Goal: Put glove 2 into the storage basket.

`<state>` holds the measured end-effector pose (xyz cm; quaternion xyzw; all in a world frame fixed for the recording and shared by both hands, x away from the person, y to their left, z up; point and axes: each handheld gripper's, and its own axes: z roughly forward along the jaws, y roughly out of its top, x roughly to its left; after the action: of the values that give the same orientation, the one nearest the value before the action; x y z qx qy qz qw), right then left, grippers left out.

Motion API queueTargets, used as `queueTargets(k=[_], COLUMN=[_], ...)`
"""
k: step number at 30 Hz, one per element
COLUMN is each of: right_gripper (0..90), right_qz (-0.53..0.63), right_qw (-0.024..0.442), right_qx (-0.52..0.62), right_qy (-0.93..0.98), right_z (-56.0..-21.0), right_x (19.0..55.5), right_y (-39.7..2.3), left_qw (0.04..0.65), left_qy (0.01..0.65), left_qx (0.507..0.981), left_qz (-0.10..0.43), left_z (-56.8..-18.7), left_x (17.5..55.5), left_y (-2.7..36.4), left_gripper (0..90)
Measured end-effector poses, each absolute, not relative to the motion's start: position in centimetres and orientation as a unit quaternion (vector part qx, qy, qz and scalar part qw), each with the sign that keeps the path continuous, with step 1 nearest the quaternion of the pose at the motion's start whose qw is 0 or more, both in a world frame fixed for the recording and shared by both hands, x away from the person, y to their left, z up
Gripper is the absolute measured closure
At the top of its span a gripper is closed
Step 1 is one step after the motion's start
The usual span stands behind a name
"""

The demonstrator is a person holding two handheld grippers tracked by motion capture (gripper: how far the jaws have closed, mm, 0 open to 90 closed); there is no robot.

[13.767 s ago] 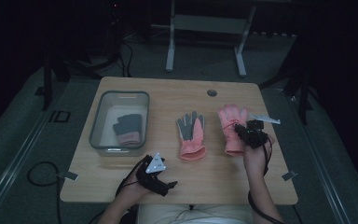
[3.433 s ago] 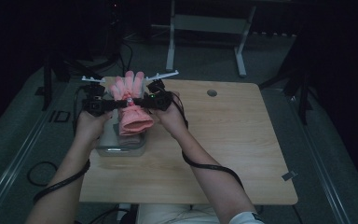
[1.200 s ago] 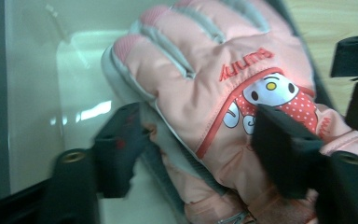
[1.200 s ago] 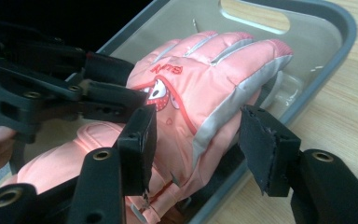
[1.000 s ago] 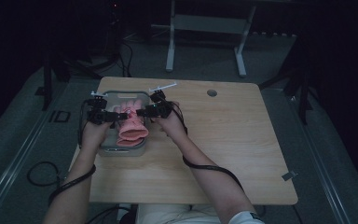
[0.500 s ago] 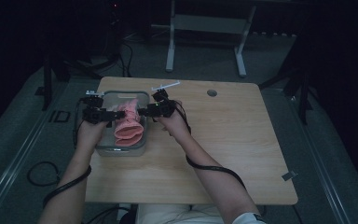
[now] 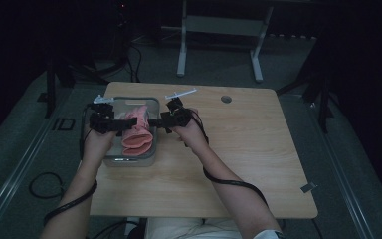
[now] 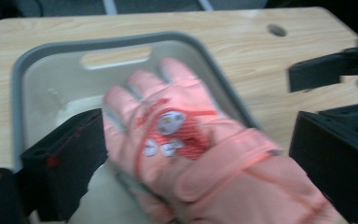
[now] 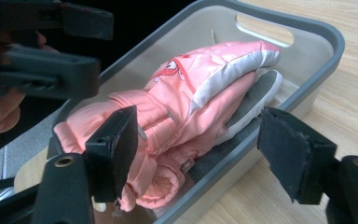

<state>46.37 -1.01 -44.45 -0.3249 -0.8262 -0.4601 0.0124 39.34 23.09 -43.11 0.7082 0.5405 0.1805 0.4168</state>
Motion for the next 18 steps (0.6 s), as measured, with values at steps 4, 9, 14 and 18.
queueTargets(k=[4, 9, 14, 18], right_gripper=[26.1, 23.6, 18.4, 18.3], right_qz=[-0.468, -0.466, -0.457, -0.452], right_qw=[0.005, -0.004, -0.014, -0.023], right_qx=[-0.323, -0.326, -0.315, -0.307], right_qy=[-0.822, -0.823, -0.832, -0.837], right_z=[-44.2, -44.1, -44.2, -44.2], right_x=[46.2, 46.0, 45.8, 45.3], right_y=[-1.9, -3.3, -4.9, -6.1], left_qw=[0.429, 0.445, 0.442, 0.458], left_qy=[0.519, 0.486, 0.456, 0.441], left_qx=[0.719, 0.733, 0.754, 0.756], left_qz=[0.175, 0.169, 0.166, 0.155], left_z=[-42.6, -42.1, -42.0, -41.9], left_x=[38.5, 37.2, 36.4, 35.8], left_y=[21.9, 19.8, 18.0, 16.8], left_gripper=[3.3, 3.3, 3.3, 3.3])
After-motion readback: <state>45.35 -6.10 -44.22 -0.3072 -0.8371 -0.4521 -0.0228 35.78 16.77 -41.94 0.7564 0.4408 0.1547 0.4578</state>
